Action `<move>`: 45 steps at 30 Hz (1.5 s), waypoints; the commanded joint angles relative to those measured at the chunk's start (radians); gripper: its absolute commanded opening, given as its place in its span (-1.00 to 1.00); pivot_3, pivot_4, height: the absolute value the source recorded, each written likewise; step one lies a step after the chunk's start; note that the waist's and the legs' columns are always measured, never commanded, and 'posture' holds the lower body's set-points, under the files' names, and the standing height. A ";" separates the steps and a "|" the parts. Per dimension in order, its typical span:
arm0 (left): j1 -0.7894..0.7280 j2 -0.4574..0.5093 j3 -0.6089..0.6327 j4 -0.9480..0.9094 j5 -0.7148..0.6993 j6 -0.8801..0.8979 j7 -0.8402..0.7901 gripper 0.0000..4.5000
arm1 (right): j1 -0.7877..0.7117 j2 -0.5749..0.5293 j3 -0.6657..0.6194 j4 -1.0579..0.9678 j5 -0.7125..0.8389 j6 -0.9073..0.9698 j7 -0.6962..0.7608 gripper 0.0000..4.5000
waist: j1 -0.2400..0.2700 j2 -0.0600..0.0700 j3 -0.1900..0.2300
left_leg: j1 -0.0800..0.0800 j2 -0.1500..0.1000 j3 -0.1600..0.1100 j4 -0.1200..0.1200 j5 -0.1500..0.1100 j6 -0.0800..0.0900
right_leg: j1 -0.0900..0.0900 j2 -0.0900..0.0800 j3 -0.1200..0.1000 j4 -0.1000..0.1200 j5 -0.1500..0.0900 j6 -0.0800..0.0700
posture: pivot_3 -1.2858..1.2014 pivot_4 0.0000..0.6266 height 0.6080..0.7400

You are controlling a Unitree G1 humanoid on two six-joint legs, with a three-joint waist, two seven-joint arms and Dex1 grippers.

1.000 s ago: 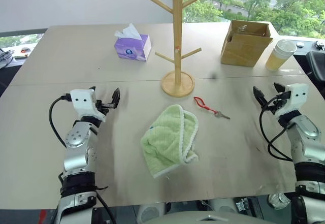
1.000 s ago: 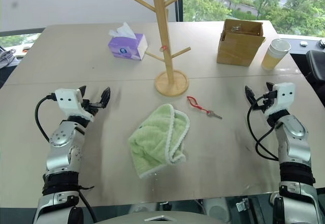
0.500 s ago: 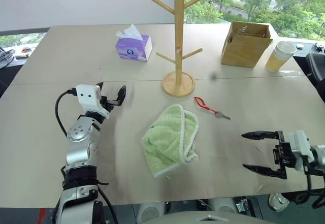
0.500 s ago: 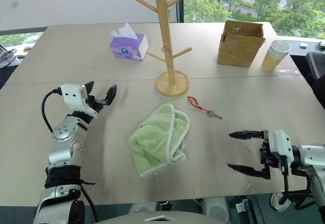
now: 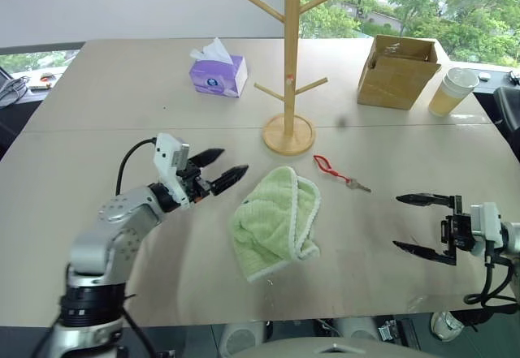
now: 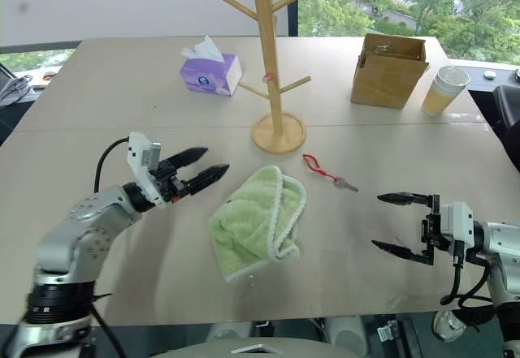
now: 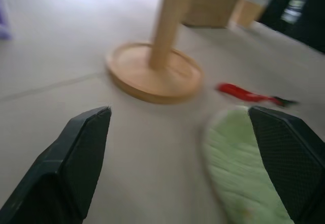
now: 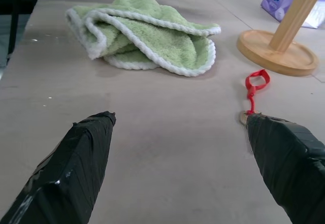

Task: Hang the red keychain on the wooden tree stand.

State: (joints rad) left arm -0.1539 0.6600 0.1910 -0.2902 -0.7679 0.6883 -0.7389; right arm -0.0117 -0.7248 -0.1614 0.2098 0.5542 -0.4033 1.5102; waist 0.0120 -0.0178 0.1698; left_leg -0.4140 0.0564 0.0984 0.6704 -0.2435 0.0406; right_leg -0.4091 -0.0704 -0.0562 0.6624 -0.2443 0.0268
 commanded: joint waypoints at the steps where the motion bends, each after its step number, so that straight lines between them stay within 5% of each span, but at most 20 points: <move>1: 0.008 0.053 0.018 -0.101 -0.141 0.164 -0.015 1.00 | -0.010 0.004 0.005 0.006 0.004 -0.036 0.064 0.97 | 0.001 0.000 0.000 | 0.000 0.000 0.000 0.000 0.000 0.000 | 0.000 0.000 0.000 0.000 0.000 0.000 | 0.03 -0.52 1.00; 12: 0.099 0.190 -0.123 -0.205 -0.036 0.190 -0.093 1.00 | -0.027 0.021 0.014 0.023 -0.008 -0.065 0.024 0.97 | 0.002 0.000 0.000 | 0.000 -0.001 0.000 0.000 0.000 -0.001 | 0.000 0.000 0.000 0.000 0.000 0.000 | 0.03 -0.52 1.00; 20: 0.099 0.186 -0.191 -0.188 0.078 0.122 -0.106 1.00 | -0.048 0.034 0.009 0.025 -0.011 -0.061 0.001 0.97 | 0.002 0.000 0.000 | 0.000 -0.001 0.000 0.000 0.000 -0.001 | 0.000 0.000 0.000 0.000 0.000 -0.001 | 0.03 -0.52 1.00; 24: 0.100 0.160 -0.185 -0.176 0.083 0.107 -0.101 0.52 | -0.048 0.032 0.004 0.027 -0.009 -0.060 0.005 1.00 | 0.002 0.000 0.000 | 0.000 -0.001 0.000 0.000 0.000 -0.001 | 0.000 0.000 0.000 0.000 0.000 -0.001 | 0.03 -0.52 1.00; 31: 0.093 0.129 -0.184 -0.175 0.100 0.082 -0.096 -0.94 | -0.050 0.031 0.006 0.023 -0.007 -0.055 0.006 1.00 | 0.002 0.000 0.000 | 0.000 -0.001 0.000 0.000 0.000 -0.001 | 0.000 0.000 0.000 0.000 0.000 0.000 | 0.03 -0.52 1.00; 40: 0.080 0.068 -0.091 -0.180 0.068 0.071 -0.035 -0.97 | -0.046 0.032 0.008 0.021 -0.006 -0.056 0.011 1.00 | 0.002 0.000 0.000 | 0.000 -0.001 0.000 0.000 0.000 -0.001 | 0.000 0.000 0.000 0.000 0.000 0.000 | 0.03 -0.52 1.00; 45: 0.056 -0.044 0.133 -0.137 0.021 0.047 0.142 -0.97 | -0.032 0.024 -0.006 0.013 0.002 -0.058 0.012 1.00 | 0.001 0.000 0.000 | 0.000 0.000 -0.001 0.000 0.000 -0.001 | 0.000 0.000 0.000 0.000 0.000 0.000 | 0.03 -0.52 1.00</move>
State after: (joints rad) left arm -0.0921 0.6196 0.2445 -0.4251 -0.7257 0.7566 -0.6462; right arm -0.0482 -0.6889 -0.1352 0.2459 0.5366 -0.4486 1.5018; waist 0.0134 -0.0177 0.1700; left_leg -0.4141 0.0563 0.0971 0.6707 -0.2431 0.0400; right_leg -0.4091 -0.0703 -0.0563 0.6626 -0.2443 0.0264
